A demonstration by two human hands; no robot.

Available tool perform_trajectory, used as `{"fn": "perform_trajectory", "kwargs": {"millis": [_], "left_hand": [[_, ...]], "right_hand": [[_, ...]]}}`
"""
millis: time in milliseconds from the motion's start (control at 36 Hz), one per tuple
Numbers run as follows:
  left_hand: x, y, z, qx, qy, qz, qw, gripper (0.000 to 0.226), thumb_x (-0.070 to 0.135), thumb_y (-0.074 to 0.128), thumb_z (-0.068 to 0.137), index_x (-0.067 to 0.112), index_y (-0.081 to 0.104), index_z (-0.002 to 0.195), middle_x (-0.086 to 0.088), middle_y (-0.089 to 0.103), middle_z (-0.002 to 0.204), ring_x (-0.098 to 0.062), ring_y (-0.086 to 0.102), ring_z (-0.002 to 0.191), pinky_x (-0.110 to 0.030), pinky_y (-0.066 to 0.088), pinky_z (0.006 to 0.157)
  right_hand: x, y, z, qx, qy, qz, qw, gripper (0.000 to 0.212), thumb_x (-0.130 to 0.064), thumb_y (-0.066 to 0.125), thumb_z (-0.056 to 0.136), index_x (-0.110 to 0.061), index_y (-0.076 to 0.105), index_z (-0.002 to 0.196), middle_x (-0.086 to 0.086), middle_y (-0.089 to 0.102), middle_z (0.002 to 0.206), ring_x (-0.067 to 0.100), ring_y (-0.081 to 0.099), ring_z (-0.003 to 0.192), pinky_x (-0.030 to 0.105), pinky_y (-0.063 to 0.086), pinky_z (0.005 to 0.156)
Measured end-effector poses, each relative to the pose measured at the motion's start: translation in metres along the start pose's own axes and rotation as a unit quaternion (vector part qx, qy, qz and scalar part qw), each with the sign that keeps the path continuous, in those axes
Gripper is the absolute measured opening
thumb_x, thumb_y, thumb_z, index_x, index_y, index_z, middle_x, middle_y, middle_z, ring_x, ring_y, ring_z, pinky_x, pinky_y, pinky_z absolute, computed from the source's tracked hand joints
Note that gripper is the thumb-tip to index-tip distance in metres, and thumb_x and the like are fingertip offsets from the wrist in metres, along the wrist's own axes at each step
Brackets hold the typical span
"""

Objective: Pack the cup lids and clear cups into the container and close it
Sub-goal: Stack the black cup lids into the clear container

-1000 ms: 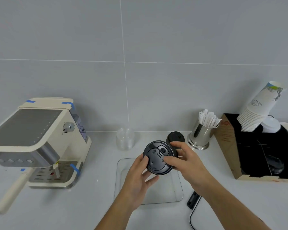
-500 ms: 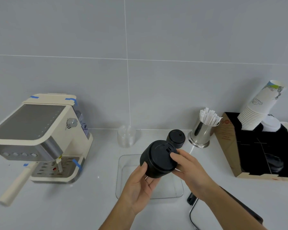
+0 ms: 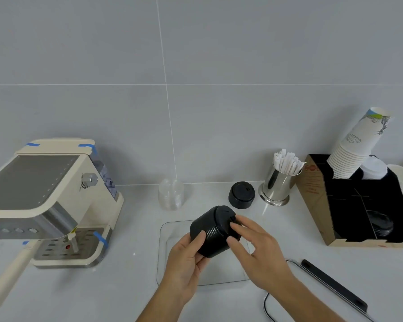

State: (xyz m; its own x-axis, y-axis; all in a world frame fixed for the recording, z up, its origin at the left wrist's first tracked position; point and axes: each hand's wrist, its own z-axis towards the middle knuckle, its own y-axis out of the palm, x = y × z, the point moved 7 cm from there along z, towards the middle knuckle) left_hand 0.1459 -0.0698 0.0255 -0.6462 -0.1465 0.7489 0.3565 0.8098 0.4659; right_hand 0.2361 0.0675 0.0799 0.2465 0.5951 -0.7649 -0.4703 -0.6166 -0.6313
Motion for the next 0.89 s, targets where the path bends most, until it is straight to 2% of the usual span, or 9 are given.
{"fn": "perform_trajectory", "kwargs": {"millis": [111,194,306,389,472,556,639,778,889], "left_hand": [[-0.003,-0.009,0.006,0.035,0.004,0.047,0.998,0.022,0.012,0.062,0.093,0.009,0.07,0.112,-0.014,0.076,0.106,-0.03,0.069,0.108,-0.041,0.051,0.101],[-0.008,-0.014,0.01,0.049,0.0,0.073,0.996,0.021,0.011,0.061,0.093,0.01,0.071,0.111,-0.013,0.077,0.105,-0.028,0.07,0.106,-0.037,0.053,0.096],[-0.017,-0.021,0.017,0.066,-0.014,0.11,0.992,0.02,0.011,0.06,0.094,0.012,0.073,0.11,-0.01,0.078,0.102,-0.026,0.071,0.104,-0.038,0.053,0.096],[-0.022,-0.023,0.023,0.062,-0.036,0.143,0.987,0.021,0.011,0.06,0.094,0.016,0.074,0.109,-0.007,0.078,0.102,-0.024,0.07,0.105,-0.041,0.052,0.1],[-0.028,-0.023,0.03,0.045,-0.054,0.182,0.981,0.024,0.008,0.059,0.093,0.019,0.074,0.108,-0.006,0.078,0.102,-0.024,0.07,0.105,-0.044,0.052,0.1],[-0.032,-0.024,0.04,0.05,-0.064,0.201,0.976,0.027,0.003,0.058,0.092,0.02,0.074,0.107,-0.005,0.078,0.101,-0.024,0.07,0.104,-0.044,0.053,0.099],[-0.036,-0.024,0.05,0.052,-0.069,0.208,0.974,0.029,0.001,0.056,0.091,0.018,0.073,0.107,-0.008,0.077,0.102,-0.026,0.069,0.104,-0.047,0.052,0.1],[-0.043,-0.026,0.064,0.059,-0.069,0.217,0.972,0.03,0.0,0.055,0.091,0.018,0.075,0.104,-0.008,0.077,0.102,-0.027,0.07,0.104,-0.049,0.051,0.1],[-0.048,-0.027,0.069,0.06,-0.07,0.207,0.974,0.025,0.009,0.057,0.094,0.022,0.073,0.109,-0.006,0.077,0.104,-0.025,0.07,0.104,-0.048,0.052,0.099]], "right_hand": [[0.014,0.014,0.0,-0.028,0.032,-0.02,0.999,0.037,-0.019,0.07,0.087,-0.014,0.068,0.124,-0.02,0.056,0.116,-0.002,0.056,0.109,-0.005,0.03,0.09],[0.025,0.025,0.001,-0.052,0.059,0.006,0.997,0.035,-0.017,0.068,0.088,-0.017,0.068,0.123,-0.019,0.062,0.109,-0.002,0.059,0.099,-0.001,0.038,0.088],[0.044,0.04,0.001,-0.068,0.127,0.068,0.987,0.034,-0.016,0.067,0.088,-0.02,0.069,0.122,-0.011,0.071,0.108,0.003,0.067,0.099,0.018,0.051,0.094],[0.051,0.044,0.005,-0.073,0.143,0.07,0.984,0.028,-0.01,0.064,0.089,-0.022,0.073,0.113,-0.01,0.074,0.101,-0.003,0.067,0.092,0.007,0.049,0.081],[0.055,0.047,0.012,-0.082,0.14,0.046,0.986,0.029,-0.005,0.059,0.09,-0.025,0.075,0.104,-0.011,0.076,0.094,0.0,0.067,0.09,0.011,0.052,0.078],[0.063,0.05,0.019,-0.086,0.154,0.028,0.984,0.028,-0.003,0.056,0.089,-0.021,0.075,0.1,-0.006,0.076,0.093,0.011,0.07,0.09,0.023,0.055,0.081],[0.068,0.053,0.025,-0.092,0.163,0.018,0.982,0.028,-0.002,0.056,0.089,-0.018,0.074,0.102,-0.002,0.076,0.095,0.014,0.07,0.092,0.026,0.056,0.084],[0.076,0.061,0.032,-0.123,0.19,0.011,0.974,0.038,-0.003,0.057,0.088,-0.025,0.068,0.117,-0.005,0.075,0.103,0.01,0.068,0.097,0.023,0.054,0.09],[0.08,0.065,0.033,-0.138,0.204,0.018,0.969,0.036,-0.01,0.057,0.089,-0.028,0.067,0.119,-0.008,0.074,0.103,0.009,0.068,0.096,0.017,0.051,0.084]]}}
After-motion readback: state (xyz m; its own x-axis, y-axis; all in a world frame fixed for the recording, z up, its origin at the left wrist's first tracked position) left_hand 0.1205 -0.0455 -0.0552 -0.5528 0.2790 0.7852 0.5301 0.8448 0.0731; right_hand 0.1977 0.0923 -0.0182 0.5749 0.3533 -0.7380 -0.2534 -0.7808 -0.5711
